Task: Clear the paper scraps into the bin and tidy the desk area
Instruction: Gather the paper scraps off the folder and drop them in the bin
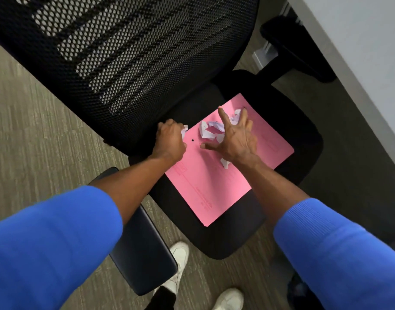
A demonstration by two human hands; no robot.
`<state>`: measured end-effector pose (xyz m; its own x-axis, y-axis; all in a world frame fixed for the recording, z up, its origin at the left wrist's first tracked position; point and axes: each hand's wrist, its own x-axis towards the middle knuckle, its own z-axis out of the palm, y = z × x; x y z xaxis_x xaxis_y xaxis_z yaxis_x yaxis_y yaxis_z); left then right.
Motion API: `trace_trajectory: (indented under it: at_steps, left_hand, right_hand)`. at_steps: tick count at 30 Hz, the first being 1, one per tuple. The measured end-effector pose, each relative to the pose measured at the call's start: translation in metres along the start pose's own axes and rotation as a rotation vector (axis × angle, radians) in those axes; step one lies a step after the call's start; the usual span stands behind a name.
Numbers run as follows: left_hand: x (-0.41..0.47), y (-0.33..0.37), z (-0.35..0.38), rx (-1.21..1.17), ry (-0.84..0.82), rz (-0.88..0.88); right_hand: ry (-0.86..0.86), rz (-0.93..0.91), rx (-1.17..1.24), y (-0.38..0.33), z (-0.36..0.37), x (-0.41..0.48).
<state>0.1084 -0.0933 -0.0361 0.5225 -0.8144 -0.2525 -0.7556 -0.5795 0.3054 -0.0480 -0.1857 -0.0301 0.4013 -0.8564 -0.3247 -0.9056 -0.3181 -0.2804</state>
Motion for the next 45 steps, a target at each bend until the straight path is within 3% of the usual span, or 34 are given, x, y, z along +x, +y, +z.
trace_trajectory:
  at_steps: [8, 15, 23, 31, 37, 45]
  left_hand:
    - [0.005, -0.006, 0.001, 0.015, 0.121, 0.046]
    - [-0.002, -0.004, -0.003, -0.016, 0.221, 0.135]
    - [-0.021, 0.021, 0.006, -0.289, 0.070, 0.240]
    - [-0.030, 0.026, 0.027, -0.076, -0.161, 0.474]
    - [-0.032, 0.025, 0.032, 0.037, -0.155, 0.541]
    - [-0.040, 0.021, 0.032, 0.071, -0.067, 0.576]
  right_hand:
    - [0.178, -0.205, -0.177, -0.004, 0.023, -0.002]
    - [0.174, -0.298, -0.147, 0.029, 0.013, -0.006]
    - [0.079, -0.268, -0.128, 0.060, 0.009, -0.040]
    - [-0.012, -0.302, -0.019, 0.063, 0.009, -0.068]
    - [0.002, -0.286, -0.180, 0.069, 0.017, -0.066]
    - [0.136, -0.319, -0.096, 0.075, 0.018, -0.064]
